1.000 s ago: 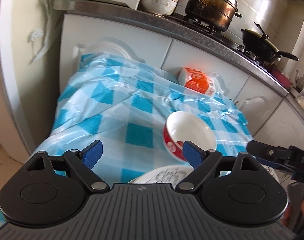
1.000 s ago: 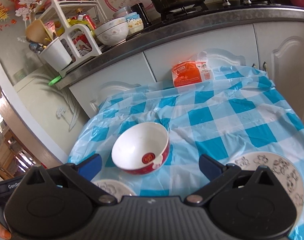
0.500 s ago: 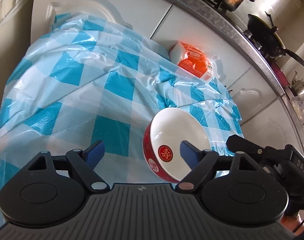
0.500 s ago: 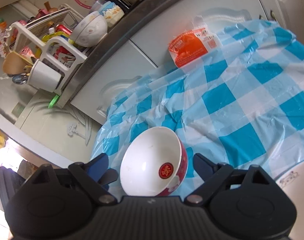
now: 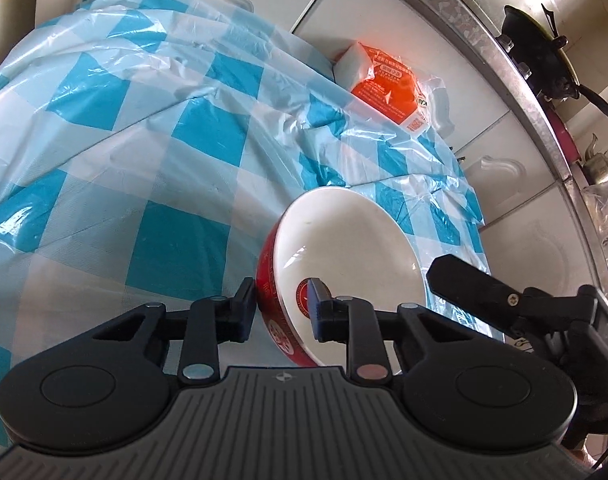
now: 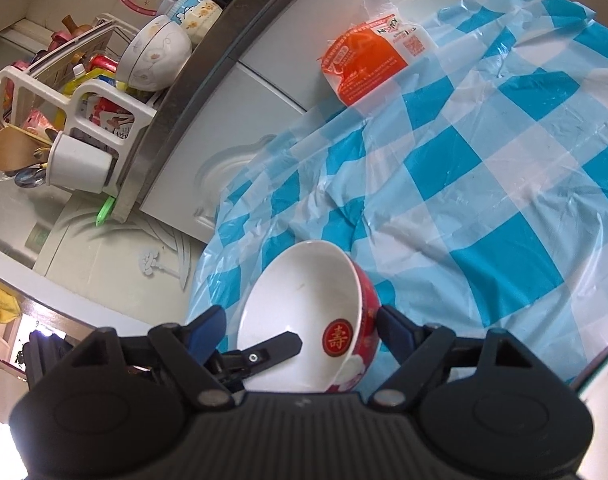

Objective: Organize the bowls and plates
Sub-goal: 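Lift the red bowl with both grippers and carry it over the bowl stack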

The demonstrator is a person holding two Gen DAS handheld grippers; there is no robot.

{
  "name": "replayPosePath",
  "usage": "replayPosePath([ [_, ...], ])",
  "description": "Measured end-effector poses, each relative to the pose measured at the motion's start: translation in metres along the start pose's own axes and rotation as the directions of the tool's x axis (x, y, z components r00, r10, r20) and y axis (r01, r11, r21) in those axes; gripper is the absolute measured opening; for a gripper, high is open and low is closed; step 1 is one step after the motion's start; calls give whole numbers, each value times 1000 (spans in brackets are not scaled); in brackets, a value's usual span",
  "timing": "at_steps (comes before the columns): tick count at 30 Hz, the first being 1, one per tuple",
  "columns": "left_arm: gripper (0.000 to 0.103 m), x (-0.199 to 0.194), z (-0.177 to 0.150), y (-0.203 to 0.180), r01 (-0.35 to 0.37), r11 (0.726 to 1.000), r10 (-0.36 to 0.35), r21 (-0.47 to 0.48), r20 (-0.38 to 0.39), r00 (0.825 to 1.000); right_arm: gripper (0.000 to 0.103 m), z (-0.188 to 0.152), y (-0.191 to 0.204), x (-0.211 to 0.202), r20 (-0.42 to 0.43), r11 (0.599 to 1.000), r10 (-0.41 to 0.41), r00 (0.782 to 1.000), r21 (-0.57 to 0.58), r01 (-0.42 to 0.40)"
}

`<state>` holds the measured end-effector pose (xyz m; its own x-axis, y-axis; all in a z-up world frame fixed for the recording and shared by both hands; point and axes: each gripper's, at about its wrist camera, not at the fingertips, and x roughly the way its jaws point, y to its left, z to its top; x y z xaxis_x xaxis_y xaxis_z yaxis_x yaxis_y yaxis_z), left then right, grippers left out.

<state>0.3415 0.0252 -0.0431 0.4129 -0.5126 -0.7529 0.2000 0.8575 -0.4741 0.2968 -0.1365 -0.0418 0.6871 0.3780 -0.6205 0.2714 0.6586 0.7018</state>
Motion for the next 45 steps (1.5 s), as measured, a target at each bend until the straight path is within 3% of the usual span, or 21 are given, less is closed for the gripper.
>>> replayPosePath([
  [12,28,-17,-1,3,-1,1000,3,-22,82,997,87,-7,18,-6,-2,996,36,999,-81,-36],
  [23,30,-45,-11,-6,18,1000,-19,12,125,992,87,-11,23,-32,32,992,97,995,-84,-94],
  [37,31,-84,-44,-59,52,990,-74,128,177,981,87,-21,14,-108,136,987,154,979,-70,-145],
  [45,32,-86,-74,-97,98,978,-128,185,154,980,87,-31,-6,-164,222,989,143,964,-76,-129],
])
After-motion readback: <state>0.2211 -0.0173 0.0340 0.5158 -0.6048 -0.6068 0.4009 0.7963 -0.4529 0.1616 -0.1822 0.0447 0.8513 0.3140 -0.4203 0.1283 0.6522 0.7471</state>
